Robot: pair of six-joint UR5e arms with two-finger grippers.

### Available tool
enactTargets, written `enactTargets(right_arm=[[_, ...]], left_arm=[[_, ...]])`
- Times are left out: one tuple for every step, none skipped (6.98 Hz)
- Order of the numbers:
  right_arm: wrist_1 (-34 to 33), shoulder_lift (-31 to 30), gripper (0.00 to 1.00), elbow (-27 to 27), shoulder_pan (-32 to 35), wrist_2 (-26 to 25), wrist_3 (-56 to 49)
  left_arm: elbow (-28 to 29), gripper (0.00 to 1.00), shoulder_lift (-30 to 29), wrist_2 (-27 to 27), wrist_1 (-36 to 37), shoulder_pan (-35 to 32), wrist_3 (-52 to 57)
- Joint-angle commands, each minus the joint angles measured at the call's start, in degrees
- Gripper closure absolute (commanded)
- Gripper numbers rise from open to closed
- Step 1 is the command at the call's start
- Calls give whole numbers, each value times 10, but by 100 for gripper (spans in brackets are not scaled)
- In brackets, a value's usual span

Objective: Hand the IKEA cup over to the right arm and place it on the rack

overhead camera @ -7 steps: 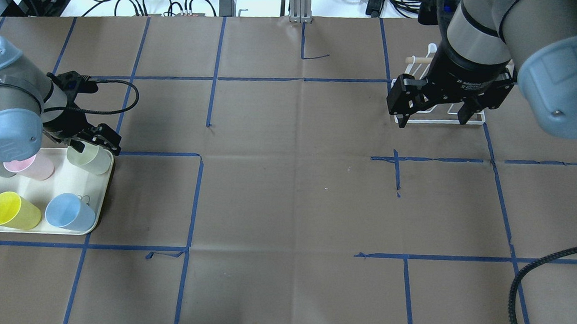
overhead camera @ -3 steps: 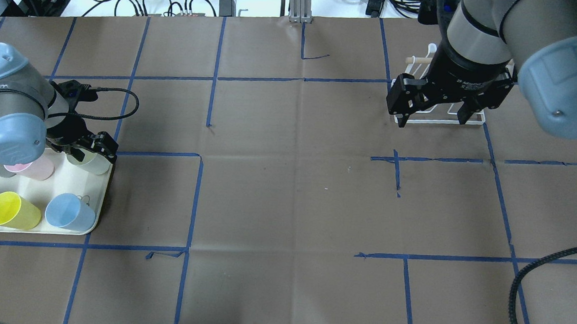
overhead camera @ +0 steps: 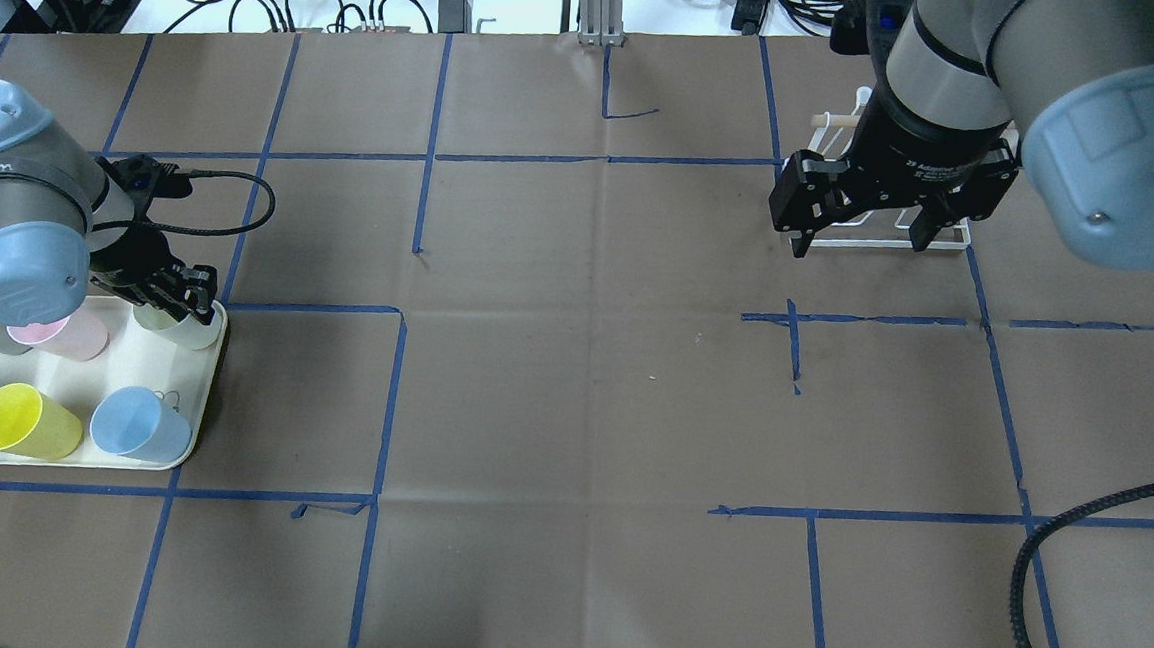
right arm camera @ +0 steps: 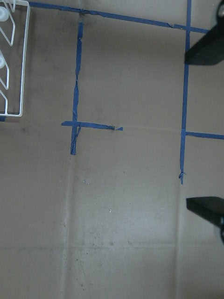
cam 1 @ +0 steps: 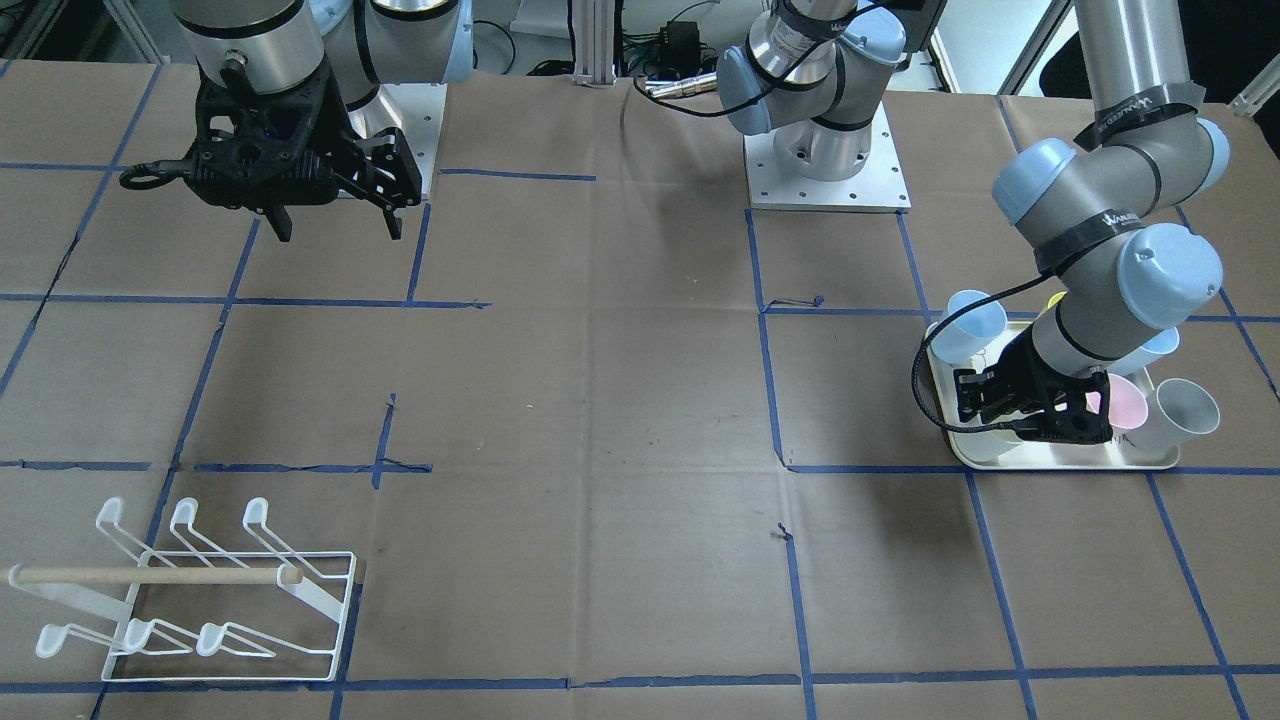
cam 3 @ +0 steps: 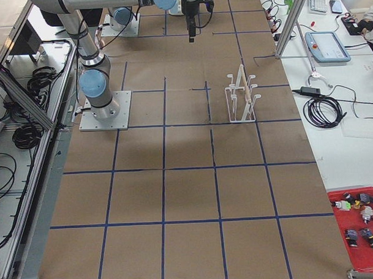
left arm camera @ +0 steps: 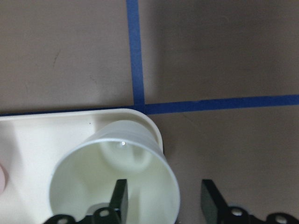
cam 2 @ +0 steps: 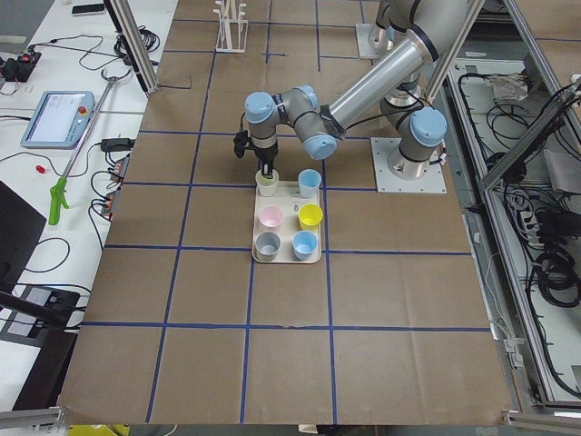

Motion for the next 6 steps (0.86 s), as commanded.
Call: enactTargets(right_arm=[[0,2,0,-1,0,0,0],[0,2,0,-1,0,0,0],[0,2,0,-4,0,0,0],[-4,2,0,-10,0,0,-2],[-9,-3,0,-24,-2,3,-2],[-31,2,0,-51,-2,4,-2]], left_arm=[[6,100,11,7,-1,0,-1],[22,100,17,12,-8,-1,-2],[51,100,31,28,-36,-2,-2],[95,100,46,31,-104,-3,-2],[151,100,52,31,-179,-7,-6],[215,100,47,30,-252,-11,-17]])
